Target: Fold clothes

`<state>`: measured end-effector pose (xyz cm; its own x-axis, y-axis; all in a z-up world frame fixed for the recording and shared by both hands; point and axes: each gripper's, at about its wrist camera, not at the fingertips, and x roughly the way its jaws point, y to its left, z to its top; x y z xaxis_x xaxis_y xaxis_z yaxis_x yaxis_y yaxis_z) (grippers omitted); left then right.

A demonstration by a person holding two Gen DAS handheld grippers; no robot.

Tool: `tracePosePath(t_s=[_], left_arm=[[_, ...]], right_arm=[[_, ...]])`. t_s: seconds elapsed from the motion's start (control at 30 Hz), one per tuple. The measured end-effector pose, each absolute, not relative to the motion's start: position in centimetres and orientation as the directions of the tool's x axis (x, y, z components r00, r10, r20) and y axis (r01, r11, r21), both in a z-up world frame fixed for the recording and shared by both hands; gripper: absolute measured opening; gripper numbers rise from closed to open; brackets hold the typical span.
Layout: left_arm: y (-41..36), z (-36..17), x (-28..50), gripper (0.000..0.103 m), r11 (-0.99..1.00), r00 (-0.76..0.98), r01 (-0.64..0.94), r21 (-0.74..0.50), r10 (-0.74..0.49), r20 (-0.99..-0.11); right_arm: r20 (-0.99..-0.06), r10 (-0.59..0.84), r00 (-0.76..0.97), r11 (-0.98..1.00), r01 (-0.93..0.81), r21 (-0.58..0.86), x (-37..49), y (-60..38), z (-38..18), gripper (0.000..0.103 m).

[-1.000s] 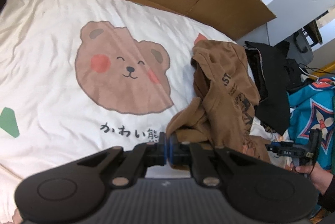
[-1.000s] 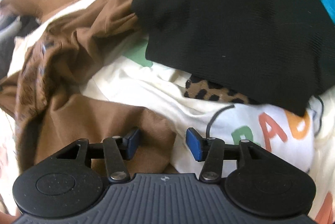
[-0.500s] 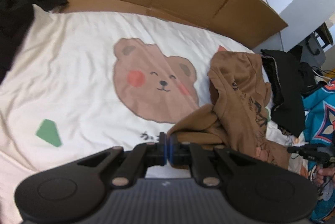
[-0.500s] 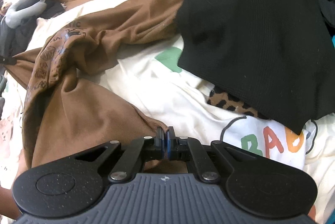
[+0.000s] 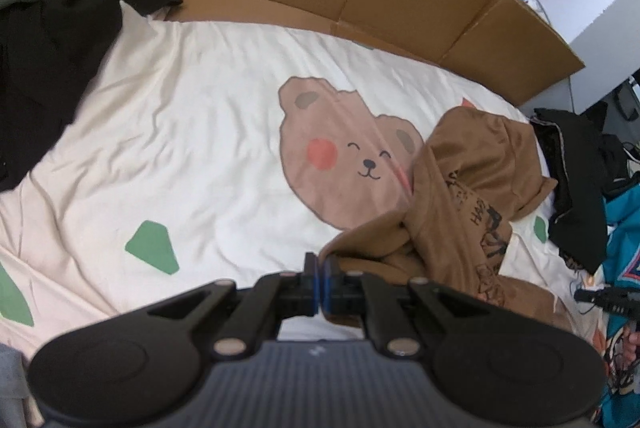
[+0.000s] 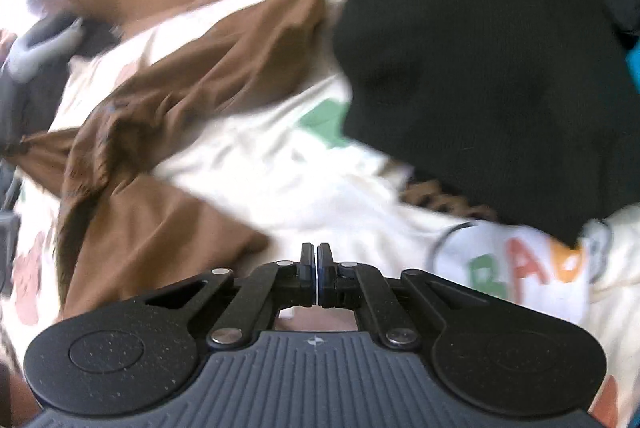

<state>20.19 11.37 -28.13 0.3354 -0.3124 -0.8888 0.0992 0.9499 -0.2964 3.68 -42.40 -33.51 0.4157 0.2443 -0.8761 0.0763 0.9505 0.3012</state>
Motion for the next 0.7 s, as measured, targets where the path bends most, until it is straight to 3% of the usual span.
tracePosePath(t_s=[0.03, 0.1, 0.17, 0.23, 0.3, 0.4, 0.47, 0.53, 0.57, 0.7], left_arm=[[11.4, -28.0, 20.2, 0.002, 0.95, 0.336, 0.101, -0.296, -0.313, -0.889], [11.5, -27.8, 20.3, 0.002, 0.95, 0.336, 0.103, -0.296, -0.313, -0.888], [11.5, -27.6, 20.3, 0.002, 0.949, 0.337, 0.11, -0.294, -0.314, -0.888], [11.4, -27.4, 20.3, 0.002, 0.949, 0.34, 0.115, -0.295, -0.316, -0.886], [11.2, -27.1, 20.3, 0.002, 0.948, 0.344, 0.121, -0.296, -0.32, -0.883], [11.0, -26.6, 20.4, 0.002, 0.946, 0.35, 0.129, -0.297, -0.324, -0.879], [11.0, -26.3, 20.4, 0.002, 0.945, 0.355, 0.132, -0.299, -0.327, -0.876], [10.9, -25.8, 20.4, 0.002, 0.945, 0.358, 0.141, -0.295, -0.326, -0.875], [10.9, -25.6, 20.5, 0.002, 0.945, 0.361, 0.147, -0.291, -0.325, -0.874], [11.2, -24.7, 20.7, 0.002, 0.95, 0.369, 0.156, -0.272, -0.311, -0.876]], right_arm=[[-0.874, 0.262, 0.41, 0.951, 0.045, 0.307, 3.8, -41.6, -33.5, 0.003], [-0.866, 0.313, 0.391, 0.939, 0.012, 0.345, 4.1, -40.3, -33.6, 0.026], [-0.851, 0.353, 0.389, 0.926, -0.014, 0.378, 4.3, -39.2, -33.5, 0.04], [-0.834, 0.39, 0.39, 0.915, -0.063, 0.399, 4.7, -37.7, -33.1, 0.041], [-0.84, 0.395, 0.373, 0.916, -0.094, 0.389, 5.2, -36.5, -33.1, 0.051], [-0.87, 0.373, 0.323, 0.926, -0.076, 0.369, 5.7, -35.4, -34.5, 0.056], [-0.873, 0.384, 0.303, 0.92, -0.042, 0.39, 5.7, -35.4, -35.7, 0.052], [-0.871, 0.399, 0.288, 0.91, -0.01, 0.414, 5.8, -35.4, -36.8, 0.009], [-0.869, 0.407, 0.281, 0.905, 0.006, 0.426, 5.8, -35.3, -37.3, 0.0], [-0.877, 0.364, 0.315, 0.921, 0.018, 0.389, 5.7, -36.3, -36.1, 0.0]])
